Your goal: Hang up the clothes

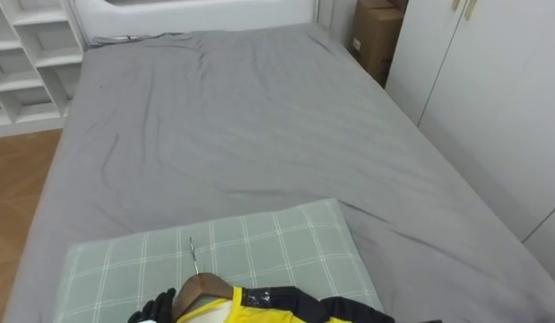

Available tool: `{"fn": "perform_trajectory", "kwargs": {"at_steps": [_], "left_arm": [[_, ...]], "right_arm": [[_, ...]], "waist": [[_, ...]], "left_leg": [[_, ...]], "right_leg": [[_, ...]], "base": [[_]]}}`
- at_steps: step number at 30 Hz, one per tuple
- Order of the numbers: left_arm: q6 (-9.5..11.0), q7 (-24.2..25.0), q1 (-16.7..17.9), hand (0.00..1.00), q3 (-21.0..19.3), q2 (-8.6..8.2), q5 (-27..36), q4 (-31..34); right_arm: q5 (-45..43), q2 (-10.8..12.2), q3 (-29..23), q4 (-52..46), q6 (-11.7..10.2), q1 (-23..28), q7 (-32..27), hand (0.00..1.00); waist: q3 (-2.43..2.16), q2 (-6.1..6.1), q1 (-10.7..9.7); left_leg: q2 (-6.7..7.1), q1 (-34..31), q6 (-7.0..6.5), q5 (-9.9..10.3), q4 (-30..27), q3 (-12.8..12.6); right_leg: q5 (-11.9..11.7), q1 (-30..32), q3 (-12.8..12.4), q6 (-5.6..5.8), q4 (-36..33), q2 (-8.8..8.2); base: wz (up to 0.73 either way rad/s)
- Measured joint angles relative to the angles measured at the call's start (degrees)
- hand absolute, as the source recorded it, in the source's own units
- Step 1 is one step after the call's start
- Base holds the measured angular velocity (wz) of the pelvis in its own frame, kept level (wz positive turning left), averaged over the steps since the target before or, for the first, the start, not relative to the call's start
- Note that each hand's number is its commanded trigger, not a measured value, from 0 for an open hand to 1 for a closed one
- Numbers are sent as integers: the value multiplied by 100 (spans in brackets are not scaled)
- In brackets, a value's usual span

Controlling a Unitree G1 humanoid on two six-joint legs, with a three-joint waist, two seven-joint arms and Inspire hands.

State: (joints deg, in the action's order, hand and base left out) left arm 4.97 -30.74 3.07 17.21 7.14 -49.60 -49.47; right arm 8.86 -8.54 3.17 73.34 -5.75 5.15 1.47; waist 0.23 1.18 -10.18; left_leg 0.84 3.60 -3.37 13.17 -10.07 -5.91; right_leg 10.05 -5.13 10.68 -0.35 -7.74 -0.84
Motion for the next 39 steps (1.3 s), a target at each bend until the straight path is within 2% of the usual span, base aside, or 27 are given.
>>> {"fn": "perform_trajectory", "kwargs": {"at_steps": [3, 10, 14, 21, 30, 35, 39], "left_arm": [[-8, 65, -67, 0, 0, -7, -3, 0], [-103, 282, -247, 0, 0, -38, 10, -252], [-138, 309, -257, 0, 0, -97, 59, -409], [-182, 404, -259, 0, -4, -147, 64, -633], [15, 328, -318, 0, -149, -161, 66, -914], [54, 212, -313, 0, -352, -205, 69, -1072], [50, 205, -295, 0, -393, -198, 70, -1077]], "right_arm": [[-42, 2, 0, -6, 6, -10, 3, 0], [-18, -20, 2, 16, 54, 0, -7, 0], [-2, -28, 3, 18, 156, -7, -69, 0], [-29, -2, 2, -33, 165, -8, -178, 0], [32, 37, 4, -31, 150, -11, -180, 0], [153, 57, 11, -3, 158, 5, -156, 0], [297, 56, 22, 24, 165, 55, -184, 0]], "waist": [[4, 5, -63], [17, -40, -74], [3, -72, -73], [-1, -55, -64], [-1, 13, -32], [-25, 46, -9], [-31, 55, 141]], "left_leg": [[0, -2, -1, 0, 3, -2], [-4, -4, -1, 0, 50, -11], [-5, -3, -1, 0, 44, -19], [-2, 7, 3, -16, 26, -23], [-4, 6, 6, -20, 39, -43], [-9, 25, 6, -20, 41, -75], [-15, 81, 6, -20, 60, -142]], "right_leg": [[0, 3, -2, 0, 0, 1], [0, 18, -26, 0, -1, 10], [0, 21, -34, 0, -5, 12], [0, 21, -39, 0, -5, 8], [0, 42, -53, 0, -5, 8], [-1, 40, -110, -1, -7, 17], [-1, 20, -159, -1, -12, 18]], "base": [[0], [0], [0], [0], [0], [-5], [-7]]}}
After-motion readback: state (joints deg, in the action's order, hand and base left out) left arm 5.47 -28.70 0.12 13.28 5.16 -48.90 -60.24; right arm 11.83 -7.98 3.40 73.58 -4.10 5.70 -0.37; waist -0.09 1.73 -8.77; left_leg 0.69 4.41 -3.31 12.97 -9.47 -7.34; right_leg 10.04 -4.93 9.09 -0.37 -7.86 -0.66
